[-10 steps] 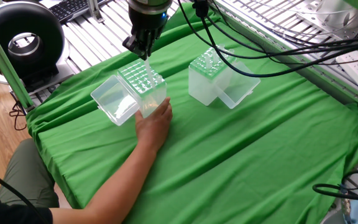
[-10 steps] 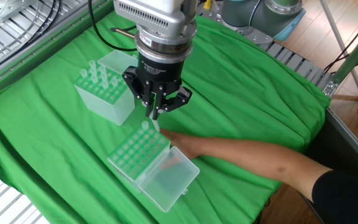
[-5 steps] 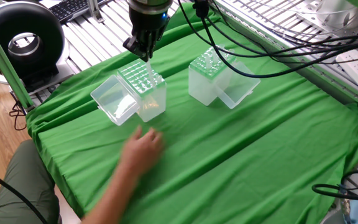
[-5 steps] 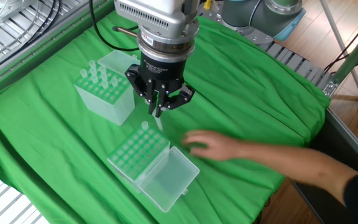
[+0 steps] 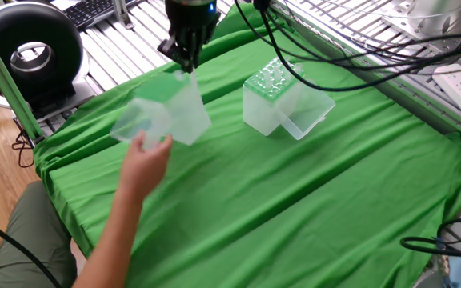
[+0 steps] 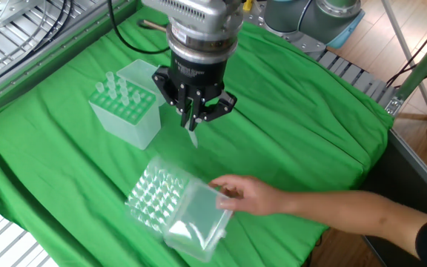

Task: Insert a large pipette tip into the holder for large pipette tips

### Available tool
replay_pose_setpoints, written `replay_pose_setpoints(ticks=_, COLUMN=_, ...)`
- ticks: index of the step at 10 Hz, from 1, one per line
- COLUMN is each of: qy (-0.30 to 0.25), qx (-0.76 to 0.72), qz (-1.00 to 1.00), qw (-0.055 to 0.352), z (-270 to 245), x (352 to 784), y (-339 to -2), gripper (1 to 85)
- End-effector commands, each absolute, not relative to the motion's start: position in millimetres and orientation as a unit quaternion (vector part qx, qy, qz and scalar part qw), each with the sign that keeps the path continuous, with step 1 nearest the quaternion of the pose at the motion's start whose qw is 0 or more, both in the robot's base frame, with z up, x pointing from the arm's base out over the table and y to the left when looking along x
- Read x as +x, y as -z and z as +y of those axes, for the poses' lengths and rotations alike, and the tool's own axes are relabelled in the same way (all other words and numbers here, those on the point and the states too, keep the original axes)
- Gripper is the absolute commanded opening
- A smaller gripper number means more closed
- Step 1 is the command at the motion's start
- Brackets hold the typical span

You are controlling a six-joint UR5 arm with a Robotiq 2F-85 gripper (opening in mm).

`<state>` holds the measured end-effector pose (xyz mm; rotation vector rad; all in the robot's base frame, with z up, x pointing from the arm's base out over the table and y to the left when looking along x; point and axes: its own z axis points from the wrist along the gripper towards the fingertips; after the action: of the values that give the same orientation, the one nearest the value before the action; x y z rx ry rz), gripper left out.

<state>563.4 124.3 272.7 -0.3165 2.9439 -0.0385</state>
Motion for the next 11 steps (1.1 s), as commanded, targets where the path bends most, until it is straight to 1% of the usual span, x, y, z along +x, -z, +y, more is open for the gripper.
replay_pose_setpoints(ticks=1, qy=0.005, qx=-0.109, qz=0.989, qw=0.105, z=129.2, x=577.6, y=-290.7, gripper=1.0)
replay_pose_setpoints(ticks=6, qy=0.008, qx=-0.118, qz=0.986, qw=0.120, z=127.6, x=590.5, y=-294.5, gripper=1.0)
replay_pose_setpoints(ticks=9, qy=0.007, qx=-0.117, qz=0.985, qw=0.129, z=127.6, x=600.5, y=-288.4, gripper=1.0)
replay_pose_setpoints(ticks=11, qy=0.012, qx=-0.120, qz=0.984, qw=0.128, z=121.4, x=599.9, y=-286.8, gripper=1.0)
